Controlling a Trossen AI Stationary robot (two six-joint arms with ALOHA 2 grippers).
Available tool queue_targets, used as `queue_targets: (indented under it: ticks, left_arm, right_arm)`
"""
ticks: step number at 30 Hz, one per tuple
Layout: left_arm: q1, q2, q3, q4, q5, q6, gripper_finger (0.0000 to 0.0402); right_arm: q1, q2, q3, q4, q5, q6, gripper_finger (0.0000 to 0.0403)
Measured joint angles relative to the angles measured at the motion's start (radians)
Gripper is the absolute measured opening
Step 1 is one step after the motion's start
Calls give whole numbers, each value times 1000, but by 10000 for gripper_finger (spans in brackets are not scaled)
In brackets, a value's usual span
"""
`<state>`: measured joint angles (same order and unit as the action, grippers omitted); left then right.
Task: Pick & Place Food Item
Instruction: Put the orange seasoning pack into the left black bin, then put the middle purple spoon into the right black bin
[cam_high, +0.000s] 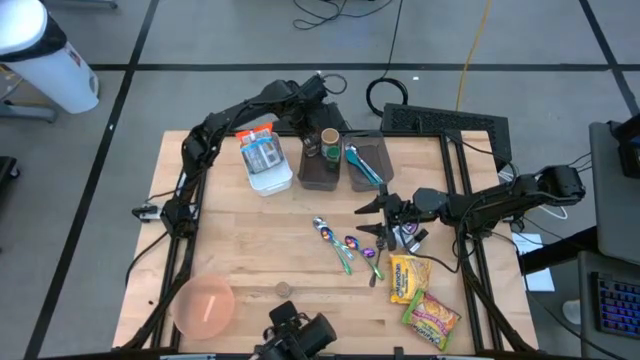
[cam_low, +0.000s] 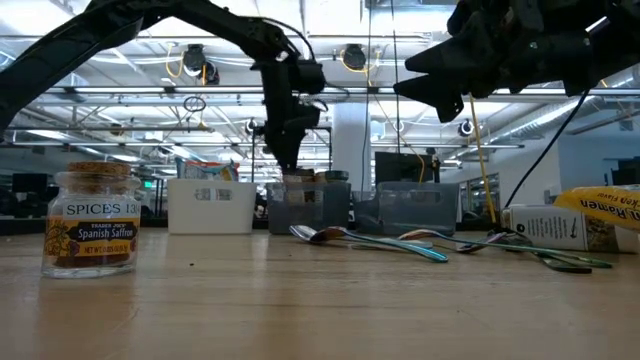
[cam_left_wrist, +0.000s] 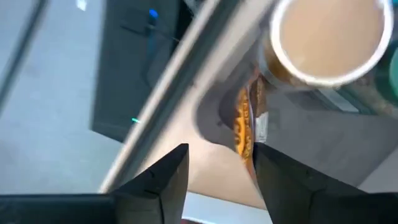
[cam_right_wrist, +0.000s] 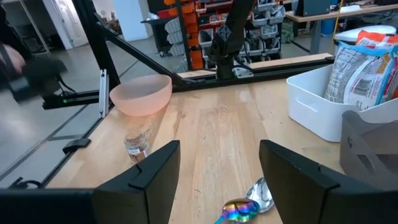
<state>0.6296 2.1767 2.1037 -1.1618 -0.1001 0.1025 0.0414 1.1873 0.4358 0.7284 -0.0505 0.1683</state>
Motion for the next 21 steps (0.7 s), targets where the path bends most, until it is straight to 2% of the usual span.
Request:
queue_targets:
  ticks: [7,14,18,21]
  left_arm:
    - [-2,-83,113,-22,44,-7,195]
    - [-26,-216,115,-79,251,-20,187]
    - [-75,-293,66,-109,302,-7,187]
    - [-134,-361,-39,-62,311,-12,186]
  right_arm:
    - [0,0,-1,-46,74,-32,212]
    - [-3,0,-1,-99,106,-39,212]
    - [-3,0,-1,-105,106,-73,212]
    - [-3,0,-1,-114,106,-76,212]
